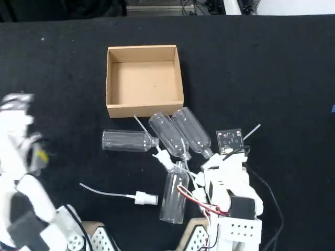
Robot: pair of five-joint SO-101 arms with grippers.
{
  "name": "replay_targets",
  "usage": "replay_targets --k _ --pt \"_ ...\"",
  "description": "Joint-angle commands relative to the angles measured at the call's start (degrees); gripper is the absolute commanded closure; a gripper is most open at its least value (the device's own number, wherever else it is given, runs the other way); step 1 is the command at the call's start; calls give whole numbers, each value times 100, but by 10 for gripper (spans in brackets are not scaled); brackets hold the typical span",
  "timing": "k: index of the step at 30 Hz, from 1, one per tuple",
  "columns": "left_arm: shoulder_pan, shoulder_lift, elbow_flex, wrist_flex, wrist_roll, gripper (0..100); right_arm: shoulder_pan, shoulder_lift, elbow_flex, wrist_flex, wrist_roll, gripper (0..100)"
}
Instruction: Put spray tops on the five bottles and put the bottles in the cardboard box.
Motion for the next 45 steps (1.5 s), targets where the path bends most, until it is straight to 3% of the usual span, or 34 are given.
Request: replay_targets --k 1,5,10,18,24,30,32,37,41,45 --pt "-1130 677 -268 -747 -510 817 -88 -532 -31 53 18 987" --pt "-1481 1020 -268 -1073 -536 714 -88 -532 -31 53 18 987" --pt "-1420 1081 -277 -1116 -633 662 -88 -532 -31 53 18 987" --pt "-1130 1090 -295 -1222 -1222 664 -88 -532 -31 53 18 987" --pt "-1112 1081 259 -1793 -2198 664 -88 -532 -31 53 18 987" --pt "-1121 1037 593 -2224 -2374 673 -88 -532 -31 53 18 987" --pt "-1121 1029 593 -2215 -2365 726 -88 -532 -31 53 18 987" --pt "-1015 1020 233 -1468 -2330 982 -88 -532 -31 53 18 987" --pt "-655 993 -233 -281 -2224 954 -123 -532 -31 53 18 987" --pt "84 580 -901 765 -932 970 -132 -558 -31 9 18 984"
